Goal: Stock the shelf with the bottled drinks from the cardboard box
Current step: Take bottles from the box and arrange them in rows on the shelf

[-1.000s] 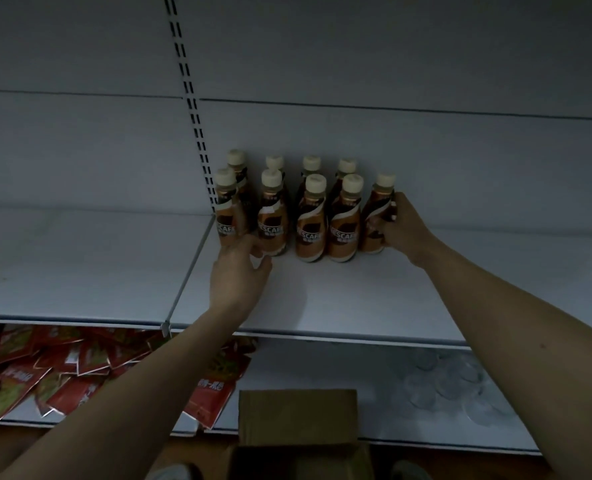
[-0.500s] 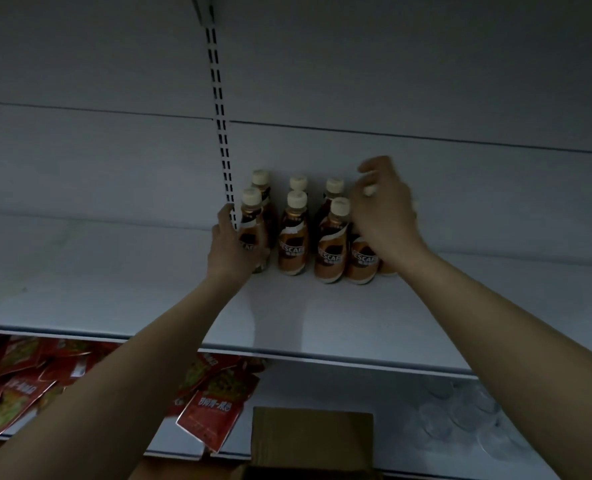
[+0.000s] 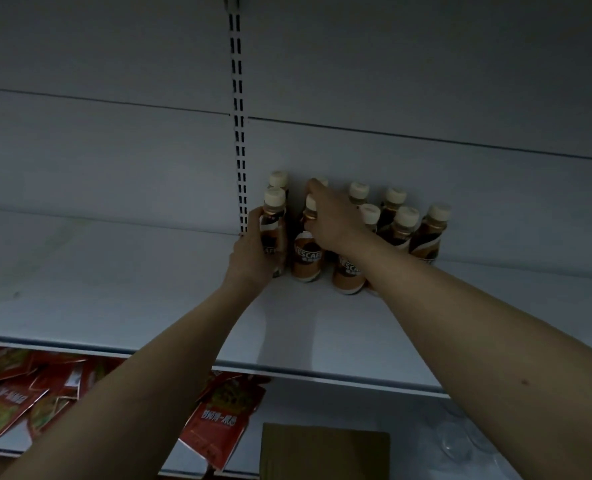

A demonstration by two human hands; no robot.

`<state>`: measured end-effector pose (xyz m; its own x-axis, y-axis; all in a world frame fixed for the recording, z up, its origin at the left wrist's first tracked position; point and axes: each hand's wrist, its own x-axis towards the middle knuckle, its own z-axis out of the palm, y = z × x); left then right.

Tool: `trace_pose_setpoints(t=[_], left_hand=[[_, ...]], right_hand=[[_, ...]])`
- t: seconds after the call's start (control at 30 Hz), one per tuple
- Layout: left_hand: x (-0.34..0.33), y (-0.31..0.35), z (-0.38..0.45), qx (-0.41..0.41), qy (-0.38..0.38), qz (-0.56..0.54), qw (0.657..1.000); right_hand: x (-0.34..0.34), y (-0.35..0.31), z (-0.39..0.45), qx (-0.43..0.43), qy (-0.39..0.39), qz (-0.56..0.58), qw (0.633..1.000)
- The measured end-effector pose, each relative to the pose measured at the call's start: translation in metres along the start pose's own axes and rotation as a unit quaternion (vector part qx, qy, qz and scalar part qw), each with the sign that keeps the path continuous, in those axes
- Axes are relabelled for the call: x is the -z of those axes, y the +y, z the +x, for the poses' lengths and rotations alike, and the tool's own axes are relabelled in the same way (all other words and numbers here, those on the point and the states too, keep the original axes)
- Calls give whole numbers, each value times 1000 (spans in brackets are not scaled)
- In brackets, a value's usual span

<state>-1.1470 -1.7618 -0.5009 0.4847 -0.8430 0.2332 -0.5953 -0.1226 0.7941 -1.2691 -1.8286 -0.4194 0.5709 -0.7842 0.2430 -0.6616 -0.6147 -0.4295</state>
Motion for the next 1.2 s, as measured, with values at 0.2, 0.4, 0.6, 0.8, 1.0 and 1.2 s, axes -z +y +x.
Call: trace_pose_setpoints(t=[0.2,0.4,0.6,0.8,1.0,1.2], left_hand=[[-2,1,4,10,-8,-12,1000],[5,26,-14,-99,164,55,980],[-26,76,-17,-269,98,155,946],[-49,89,-8,-269,56,223,935],[-52,99,1,-265,68,208,939],[-39,101,9,-268,73,279,919]], right_hand=[[-2,2,6,21,-1,6,1000],[44,-2,8,5,40,69,997],[92,39,39,-71,7,-81,994],[81,65,49,-35,-135,-101,985],[73,73,52,19,-89,-105,990],[66,70,59,23,-67,-84,994]])
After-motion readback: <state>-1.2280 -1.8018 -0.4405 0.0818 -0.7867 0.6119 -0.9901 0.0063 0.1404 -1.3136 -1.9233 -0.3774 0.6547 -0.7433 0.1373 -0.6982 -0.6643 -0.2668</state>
